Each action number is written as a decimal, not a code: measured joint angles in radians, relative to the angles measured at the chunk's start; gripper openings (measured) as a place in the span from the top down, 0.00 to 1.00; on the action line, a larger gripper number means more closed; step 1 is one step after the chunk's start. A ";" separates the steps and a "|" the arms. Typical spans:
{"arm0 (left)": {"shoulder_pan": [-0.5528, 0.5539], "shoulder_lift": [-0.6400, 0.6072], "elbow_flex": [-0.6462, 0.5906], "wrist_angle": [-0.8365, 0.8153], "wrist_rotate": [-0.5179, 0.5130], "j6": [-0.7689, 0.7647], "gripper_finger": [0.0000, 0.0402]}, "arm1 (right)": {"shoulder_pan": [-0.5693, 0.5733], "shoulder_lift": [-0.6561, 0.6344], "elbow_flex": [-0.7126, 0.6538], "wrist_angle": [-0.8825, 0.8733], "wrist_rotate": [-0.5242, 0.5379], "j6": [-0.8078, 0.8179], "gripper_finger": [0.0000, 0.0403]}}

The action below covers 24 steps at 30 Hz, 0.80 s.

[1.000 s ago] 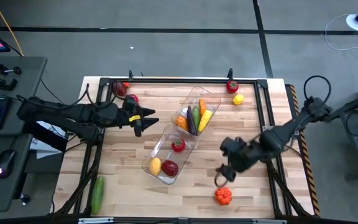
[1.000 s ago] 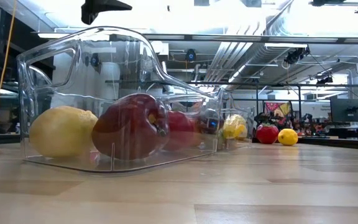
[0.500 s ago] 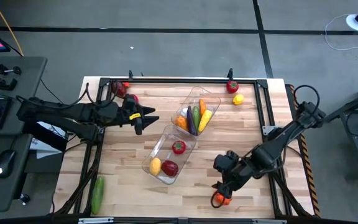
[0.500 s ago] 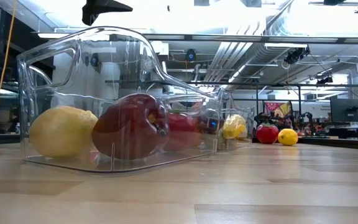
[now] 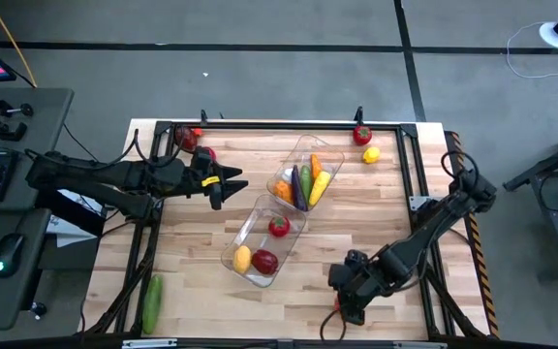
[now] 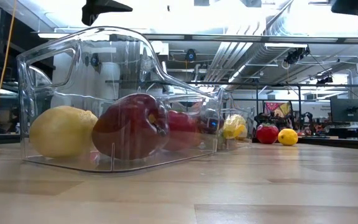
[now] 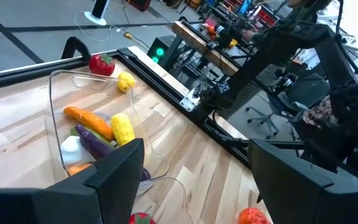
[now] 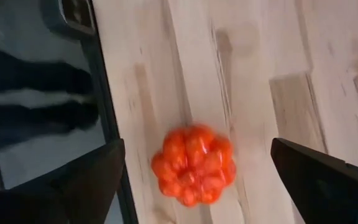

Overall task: Sort produce into baskets
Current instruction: Put the orange pumpkin into the top transparent bin

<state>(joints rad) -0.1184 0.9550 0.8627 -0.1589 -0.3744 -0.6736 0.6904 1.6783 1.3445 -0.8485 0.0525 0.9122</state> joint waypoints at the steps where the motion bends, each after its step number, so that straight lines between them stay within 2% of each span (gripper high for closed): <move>1: 0.000 0.000 0.000 0.000 0.000 -0.004 0.32 | 0.003 0.006 0.000 -0.008 -0.004 -0.004 0.01; 6: 0.000 0.000 0.000 -0.002 0.004 -0.003 0.32 | 0.009 0.020 0.000 -0.016 -0.045 0.053 0.01; 12: 0.010 0.000 0.000 -0.002 0.003 0.003 0.32 | 0.034 0.024 0.000 -0.007 -0.034 0.162 0.01; 24: 0.021 0.000 0.000 -0.002 0.004 0.023 0.32 | 0.107 0.148 0.000 -0.047 -0.001 0.096 0.01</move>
<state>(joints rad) -0.0975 0.9550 0.8631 -0.1604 -0.3706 -0.6501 0.7971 1.8264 1.3445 -0.8955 0.0518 1.0087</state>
